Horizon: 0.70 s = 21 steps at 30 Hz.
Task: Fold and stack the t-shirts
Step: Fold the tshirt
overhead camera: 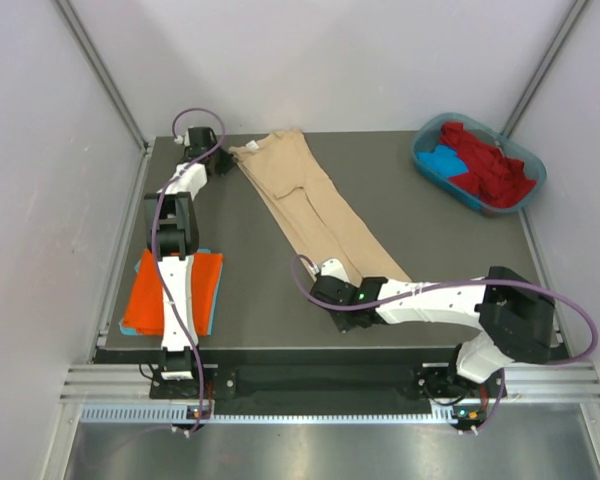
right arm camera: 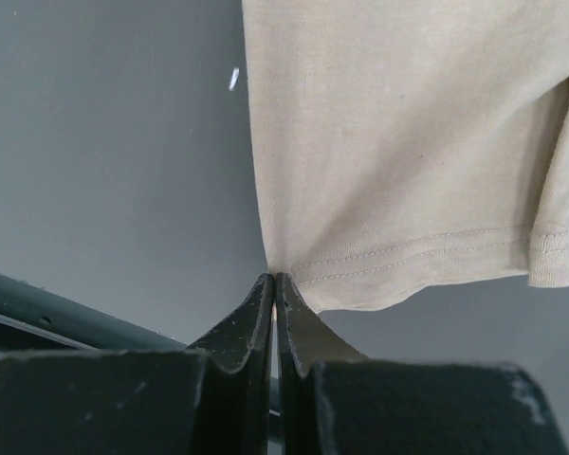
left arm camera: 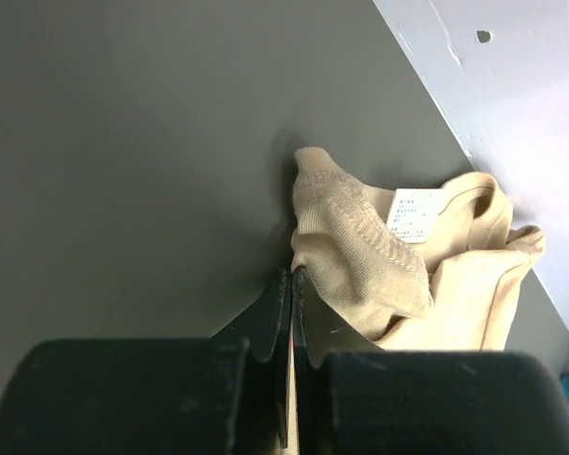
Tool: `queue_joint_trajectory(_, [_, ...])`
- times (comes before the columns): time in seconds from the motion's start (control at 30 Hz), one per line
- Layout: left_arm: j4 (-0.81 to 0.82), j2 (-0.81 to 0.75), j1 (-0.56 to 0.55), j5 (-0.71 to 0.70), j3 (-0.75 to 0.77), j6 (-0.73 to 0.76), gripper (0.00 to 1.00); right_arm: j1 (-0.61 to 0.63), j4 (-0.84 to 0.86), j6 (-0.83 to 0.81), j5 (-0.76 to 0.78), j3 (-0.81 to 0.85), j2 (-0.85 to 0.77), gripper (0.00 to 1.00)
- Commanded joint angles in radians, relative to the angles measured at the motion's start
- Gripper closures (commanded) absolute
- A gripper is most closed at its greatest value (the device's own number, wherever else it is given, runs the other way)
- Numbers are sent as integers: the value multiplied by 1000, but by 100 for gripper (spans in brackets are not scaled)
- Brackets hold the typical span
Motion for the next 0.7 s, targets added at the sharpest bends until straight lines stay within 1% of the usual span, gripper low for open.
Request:
queue_joint_trajectory(0.0, [-42,16,18,-95,42,45,100,34,-56,45,11,15,-11,100])
queue_joint_trajectory(0.1, [-39,29,20,-83,63,54,100,47,-25,62,2,15,1,100])
queue_joint_trajectory(0.2, [3,42,21,-57,66,42,100,54,16,81,-21,35,16,100])
queue_joint_trajectory(0.37, [54,79,18,-59,89,8,100,80,6,104,-32,179,122,100])
queue_joint_trajectory(0.4, [60,87,20,-48,101,1,100,87,3,114,-38,228,140,100])
queue_joint_trajectory(0.5, [79,124,20,-19,136,-10,100,114,0,133,-62,306,222,100])
queue_joint_trajectory(0.6, [83,154,20,23,170,-10,100,145,-20,147,-69,433,291,100])
queue_joint_trajectory(0.67, [88,156,20,43,170,-7,100,165,-36,153,-70,481,334,100])
